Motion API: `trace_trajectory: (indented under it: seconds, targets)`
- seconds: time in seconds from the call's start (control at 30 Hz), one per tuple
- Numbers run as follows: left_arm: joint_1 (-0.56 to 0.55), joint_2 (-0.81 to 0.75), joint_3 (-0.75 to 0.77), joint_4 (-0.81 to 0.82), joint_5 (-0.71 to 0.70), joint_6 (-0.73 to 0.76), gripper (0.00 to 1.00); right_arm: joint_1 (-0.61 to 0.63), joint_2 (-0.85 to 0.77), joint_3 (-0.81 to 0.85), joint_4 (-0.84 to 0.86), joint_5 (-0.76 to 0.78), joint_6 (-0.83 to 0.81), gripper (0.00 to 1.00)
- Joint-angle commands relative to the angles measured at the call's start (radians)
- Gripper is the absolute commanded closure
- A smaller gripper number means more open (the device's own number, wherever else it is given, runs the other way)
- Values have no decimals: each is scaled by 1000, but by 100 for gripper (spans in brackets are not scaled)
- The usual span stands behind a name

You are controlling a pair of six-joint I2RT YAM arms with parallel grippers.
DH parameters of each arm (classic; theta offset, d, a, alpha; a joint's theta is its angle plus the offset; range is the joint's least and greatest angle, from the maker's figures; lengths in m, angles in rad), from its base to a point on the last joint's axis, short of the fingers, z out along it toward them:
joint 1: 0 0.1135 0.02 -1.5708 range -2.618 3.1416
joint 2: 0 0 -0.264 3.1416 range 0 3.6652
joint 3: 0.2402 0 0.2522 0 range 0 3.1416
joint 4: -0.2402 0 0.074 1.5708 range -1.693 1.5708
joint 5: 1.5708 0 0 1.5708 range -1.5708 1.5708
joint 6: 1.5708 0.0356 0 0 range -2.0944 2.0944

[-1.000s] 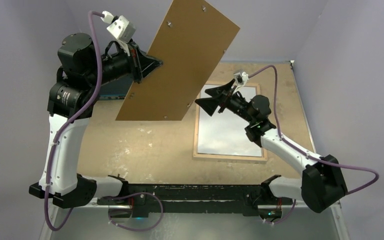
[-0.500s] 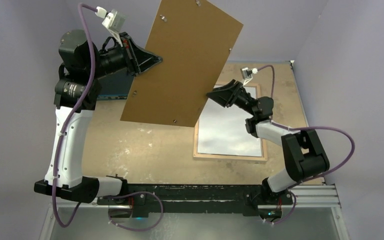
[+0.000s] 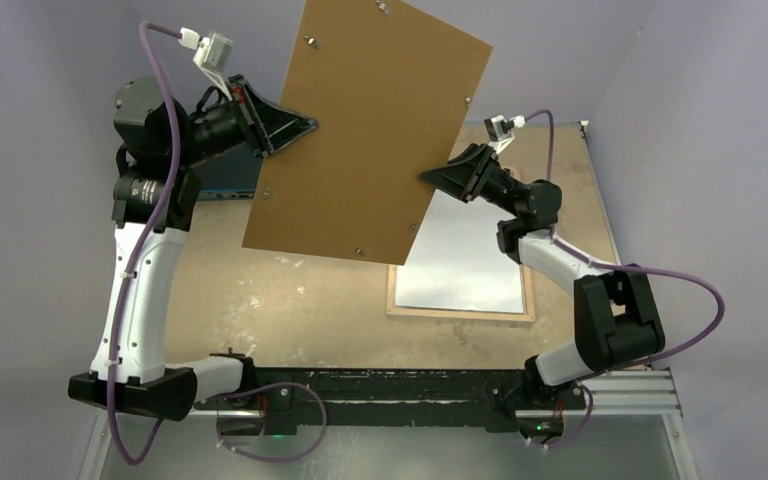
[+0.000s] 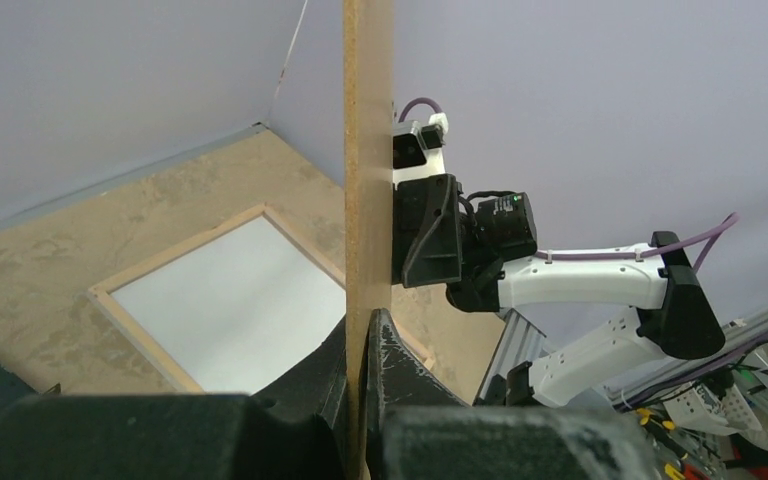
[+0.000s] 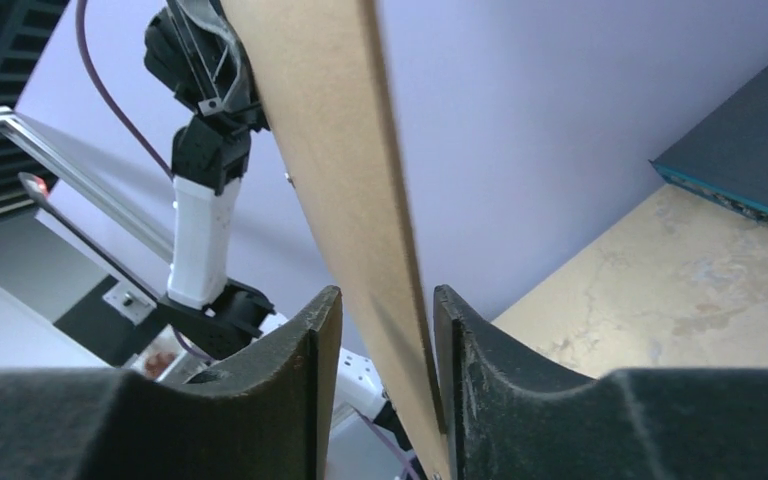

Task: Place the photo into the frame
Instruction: Turn over the photo frame item, then place the photo frame item in the photo frame.

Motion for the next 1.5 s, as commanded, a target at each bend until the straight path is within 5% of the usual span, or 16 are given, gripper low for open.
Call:
trace_trajectory:
  seconds: [0.0,0.1,0.17,0.23,0.43,0.5,0.6,0.93,1.47]
  targets:
    - [15,0,-31,14,-24,14,100,12,-52,61,633,6,96,63]
    - [27,33,-47,-53,-53,68,99,6,-98,31,614,32,84,71]
    - [42,52,-68,-108,-77,115,93,-5,-156,-18,542,107,46,92]
    - [60,63,-104,-129,-104,157,84,-8,-227,-80,463,185,-5,100]
    - [74,74,-192,-164,-201,272,42,-8,-461,-120,-109,255,-237,100]
    - [74,73,-212,-174,-230,309,21,-8,-512,-106,-311,275,-305,100]
    - [76,75,-225,-217,-260,388,13,-19,-566,-73,-575,320,-387,100]
    - [76,20,-294,-293,-368,636,9,-62,-466,202,-1394,448,-583,100]
    - [76,66,-407,-307,-370,800,15,-330,-317,368,-1744,205,-852,100]
